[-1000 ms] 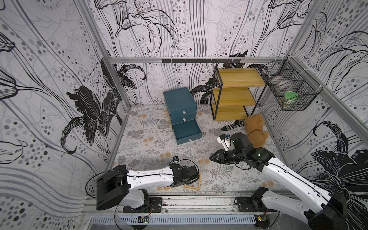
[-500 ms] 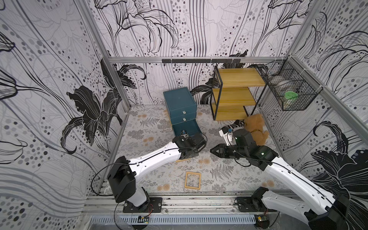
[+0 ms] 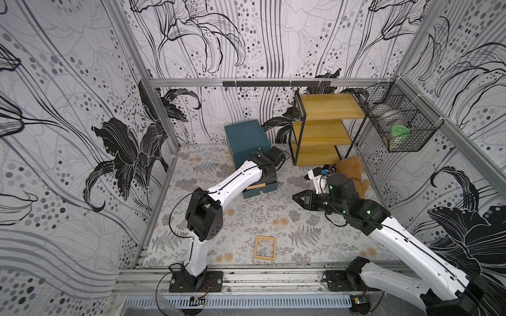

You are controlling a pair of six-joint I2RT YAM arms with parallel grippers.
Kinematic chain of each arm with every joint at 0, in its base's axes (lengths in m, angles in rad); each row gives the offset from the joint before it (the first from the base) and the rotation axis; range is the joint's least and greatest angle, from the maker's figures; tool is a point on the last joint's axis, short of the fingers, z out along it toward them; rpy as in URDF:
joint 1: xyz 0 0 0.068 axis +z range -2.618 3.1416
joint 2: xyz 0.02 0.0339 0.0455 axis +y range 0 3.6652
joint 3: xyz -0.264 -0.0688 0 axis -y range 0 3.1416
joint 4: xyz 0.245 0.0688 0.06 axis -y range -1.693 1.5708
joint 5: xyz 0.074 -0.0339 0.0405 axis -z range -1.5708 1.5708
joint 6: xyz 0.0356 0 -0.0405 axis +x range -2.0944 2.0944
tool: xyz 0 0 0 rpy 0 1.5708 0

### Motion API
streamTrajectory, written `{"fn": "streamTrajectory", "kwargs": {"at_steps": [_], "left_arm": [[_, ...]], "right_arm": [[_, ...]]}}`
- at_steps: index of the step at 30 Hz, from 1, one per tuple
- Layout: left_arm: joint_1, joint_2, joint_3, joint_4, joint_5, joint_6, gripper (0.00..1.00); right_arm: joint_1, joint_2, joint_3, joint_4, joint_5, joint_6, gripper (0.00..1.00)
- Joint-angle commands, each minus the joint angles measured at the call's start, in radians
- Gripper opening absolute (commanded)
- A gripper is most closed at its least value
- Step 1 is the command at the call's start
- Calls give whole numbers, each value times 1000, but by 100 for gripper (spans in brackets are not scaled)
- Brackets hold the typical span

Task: Place the brooch boxes into the drawer by color
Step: Place the brooch box in the drawer.

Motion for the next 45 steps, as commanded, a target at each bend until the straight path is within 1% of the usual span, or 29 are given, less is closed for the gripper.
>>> {"fn": "streamTrajectory", "kwargs": {"at_steps": [1,5,8,17,27,31,36,45], "left_arm": [[21,52,62,-7,8,38,0],[40,107,106,9,19,28,0],[47,133,113,22,16,19,0],[63,159,81,82,24,-15,0],[75,179,40,151,74,-72,0],[78,186,24,169,61,-93,0],[84,186,-30,229,56,-110,0],[87,221,-51,265,63,-115,0]], "right_arm": [[6,-19,24,17,68,5,30],[6,-21,32,14,85,4,30],[6,-22,35,13,93,5,30],[6,-12,29,10,75,5,30],[6,-6,27,6,66,5,30],[6,-9,24,5,64,5,30],[6,-11,21,4,61,7,30],[6,-8,18,-1,55,7,30]]}}
